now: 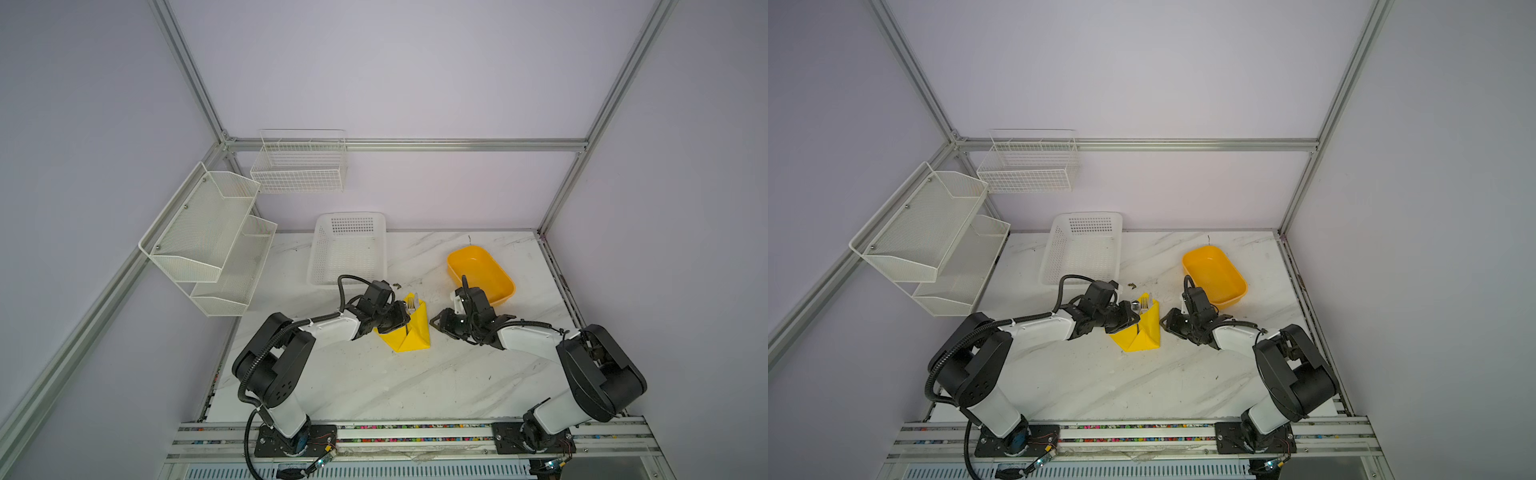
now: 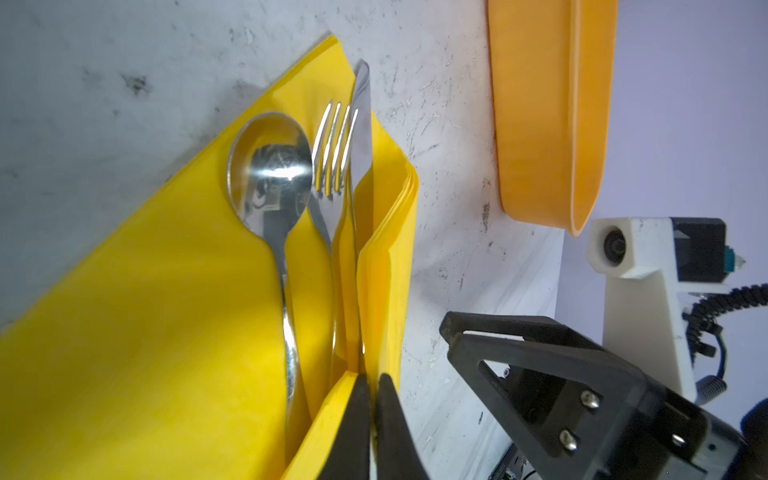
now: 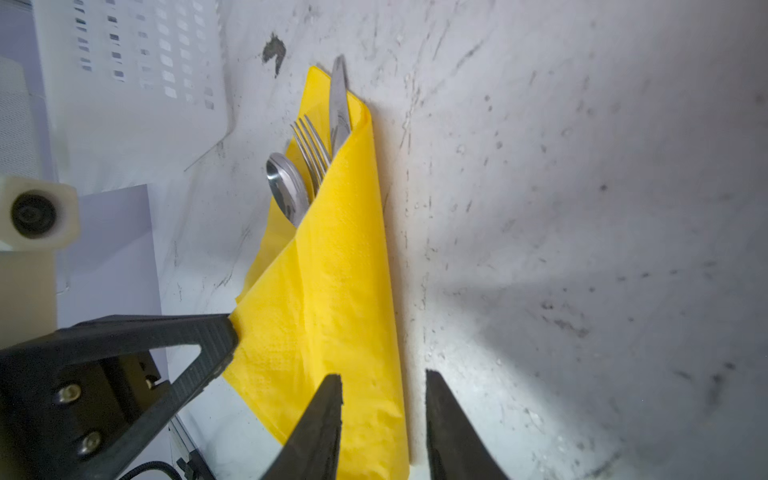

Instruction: Place the utensils on the paper napkin and roll it up

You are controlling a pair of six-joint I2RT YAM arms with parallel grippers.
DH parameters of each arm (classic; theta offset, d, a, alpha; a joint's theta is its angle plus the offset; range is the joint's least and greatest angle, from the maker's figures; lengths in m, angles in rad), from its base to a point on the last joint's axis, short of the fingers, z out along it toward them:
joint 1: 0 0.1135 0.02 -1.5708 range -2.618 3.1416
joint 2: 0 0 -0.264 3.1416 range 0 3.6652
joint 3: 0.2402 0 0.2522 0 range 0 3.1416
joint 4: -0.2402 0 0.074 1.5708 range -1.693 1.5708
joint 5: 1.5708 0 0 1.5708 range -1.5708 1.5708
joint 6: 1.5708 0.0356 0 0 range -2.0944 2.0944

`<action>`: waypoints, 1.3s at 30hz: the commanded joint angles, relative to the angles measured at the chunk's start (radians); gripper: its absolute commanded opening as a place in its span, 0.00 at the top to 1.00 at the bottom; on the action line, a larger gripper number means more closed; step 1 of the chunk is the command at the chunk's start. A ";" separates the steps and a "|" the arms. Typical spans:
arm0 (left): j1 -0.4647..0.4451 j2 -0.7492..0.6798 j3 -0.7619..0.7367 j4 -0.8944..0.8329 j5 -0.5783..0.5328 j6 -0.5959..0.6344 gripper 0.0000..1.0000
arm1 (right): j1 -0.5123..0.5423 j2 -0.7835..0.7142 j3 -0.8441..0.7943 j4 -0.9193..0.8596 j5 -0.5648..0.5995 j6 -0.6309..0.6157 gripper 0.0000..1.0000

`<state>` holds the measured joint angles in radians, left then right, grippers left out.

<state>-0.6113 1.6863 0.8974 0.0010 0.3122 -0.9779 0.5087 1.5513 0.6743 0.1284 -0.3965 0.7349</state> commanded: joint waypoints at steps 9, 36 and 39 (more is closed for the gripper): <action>-0.018 -0.036 -0.063 0.033 -0.035 0.000 1.00 | -0.001 0.060 0.044 -0.040 -0.058 -0.051 0.67; -0.015 -0.016 -0.064 0.059 -0.034 0.034 0.74 | 0.015 0.163 0.051 -0.002 -0.197 -0.080 0.61; -0.015 -0.012 -0.066 0.088 -0.013 0.018 0.64 | 0.019 0.171 0.060 -0.016 -0.193 -0.087 0.61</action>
<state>-0.6243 1.6836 0.8650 0.0223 0.2634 -0.9466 0.5152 1.6917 0.7227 0.1528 -0.6041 0.6697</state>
